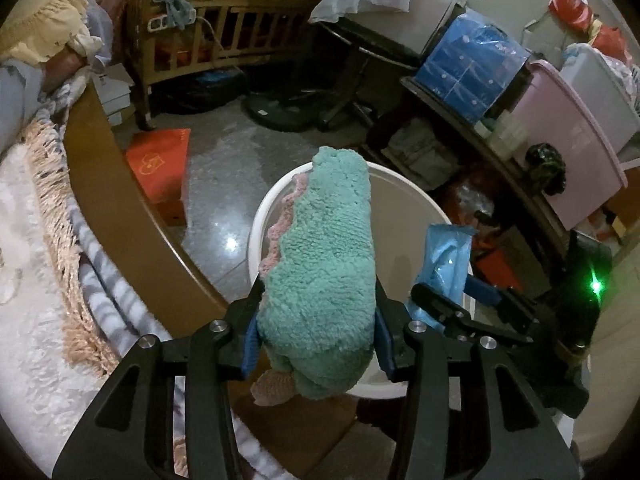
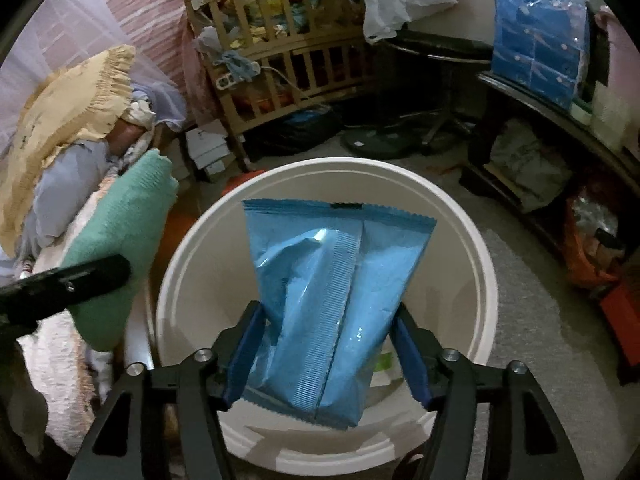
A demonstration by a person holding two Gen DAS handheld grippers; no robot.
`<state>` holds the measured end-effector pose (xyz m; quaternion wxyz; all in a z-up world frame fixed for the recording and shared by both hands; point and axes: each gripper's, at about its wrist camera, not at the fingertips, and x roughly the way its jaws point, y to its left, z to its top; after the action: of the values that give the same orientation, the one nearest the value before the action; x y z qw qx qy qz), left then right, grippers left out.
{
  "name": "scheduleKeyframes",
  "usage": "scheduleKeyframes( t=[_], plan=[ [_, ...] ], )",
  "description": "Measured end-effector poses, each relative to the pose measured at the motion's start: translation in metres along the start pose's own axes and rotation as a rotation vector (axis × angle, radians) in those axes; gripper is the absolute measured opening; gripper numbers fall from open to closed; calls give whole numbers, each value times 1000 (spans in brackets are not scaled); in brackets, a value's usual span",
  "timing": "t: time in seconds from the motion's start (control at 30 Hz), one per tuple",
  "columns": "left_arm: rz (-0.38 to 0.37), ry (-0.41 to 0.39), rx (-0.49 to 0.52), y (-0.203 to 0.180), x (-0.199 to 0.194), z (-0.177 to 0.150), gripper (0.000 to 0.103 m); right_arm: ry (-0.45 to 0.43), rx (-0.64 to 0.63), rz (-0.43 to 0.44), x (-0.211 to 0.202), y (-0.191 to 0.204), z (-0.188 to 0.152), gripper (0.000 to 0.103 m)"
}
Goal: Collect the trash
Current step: 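Open both tools to drop the bag and toy into the bucket, then move both empty tools back over the remaining boxes on the bed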
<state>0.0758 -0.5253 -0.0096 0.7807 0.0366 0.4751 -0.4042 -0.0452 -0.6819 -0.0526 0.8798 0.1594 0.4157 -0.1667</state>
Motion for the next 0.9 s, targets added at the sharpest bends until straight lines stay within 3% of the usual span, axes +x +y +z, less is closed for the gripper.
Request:
scheduleKeyframes(
  t=[0.2,0.33,0.6,0.9],
  plan=[
    [-49,-33,-31,5,-10,2,65,-29,23,-6,-4,-3,1,78],
    [-17,-35,-26,9,-19,0,65,-26,18,9,-3,1,0,78],
    [116,-47,-18,33,-37,-13,65,-13,-5,29,-2,15,-3,78],
    [179,-66,-50,73,-68,-29,65,-23,-80,97,-11,58,-6,78]
  ],
)
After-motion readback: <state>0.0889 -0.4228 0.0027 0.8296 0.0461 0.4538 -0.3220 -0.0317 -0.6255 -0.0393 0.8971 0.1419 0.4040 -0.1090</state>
